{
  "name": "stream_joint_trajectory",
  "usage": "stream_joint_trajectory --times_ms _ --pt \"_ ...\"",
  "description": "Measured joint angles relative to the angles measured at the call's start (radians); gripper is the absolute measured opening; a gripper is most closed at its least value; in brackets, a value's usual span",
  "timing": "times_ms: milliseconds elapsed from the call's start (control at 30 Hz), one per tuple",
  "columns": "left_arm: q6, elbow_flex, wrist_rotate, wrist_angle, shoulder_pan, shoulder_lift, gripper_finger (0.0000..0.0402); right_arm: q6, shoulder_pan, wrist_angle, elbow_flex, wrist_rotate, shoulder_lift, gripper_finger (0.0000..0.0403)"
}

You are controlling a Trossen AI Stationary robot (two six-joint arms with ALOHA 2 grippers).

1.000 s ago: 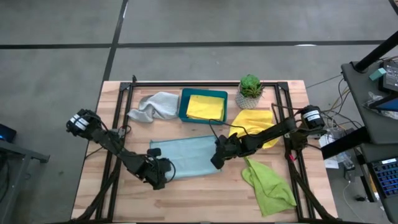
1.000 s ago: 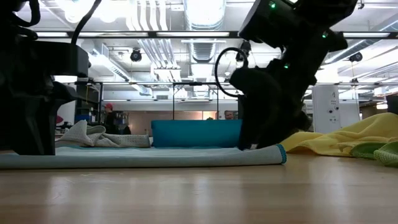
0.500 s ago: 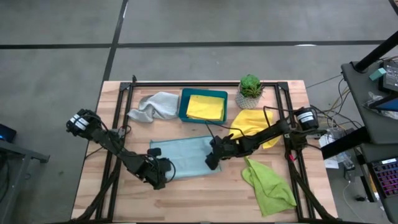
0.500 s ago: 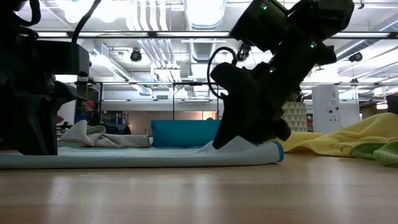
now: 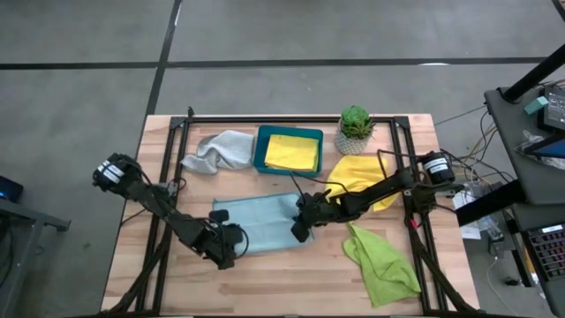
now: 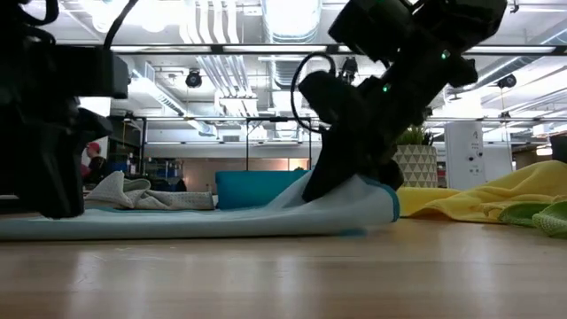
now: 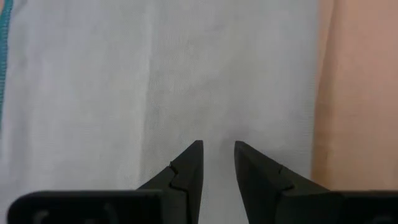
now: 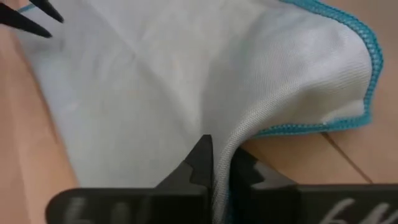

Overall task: Fold microfiber towels
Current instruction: Fold the light blue microfiber cloth

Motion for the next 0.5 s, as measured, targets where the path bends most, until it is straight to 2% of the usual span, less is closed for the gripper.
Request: stream_joint_trajectory --times_ms 267,500 --pt "-0.007 -0.001 -0.006 -0.043 -0.041 -0.109 0.0076 -0.031 0.000 -0.310 0.048 0.008 -0.134 0.0009" --pt "-0.033 -0.013 -0.057 -0.046 -0.072 -0.130 0.0076 -0.035 -0.005 -0.683 0.211 0.033 -0.175 0.0009"
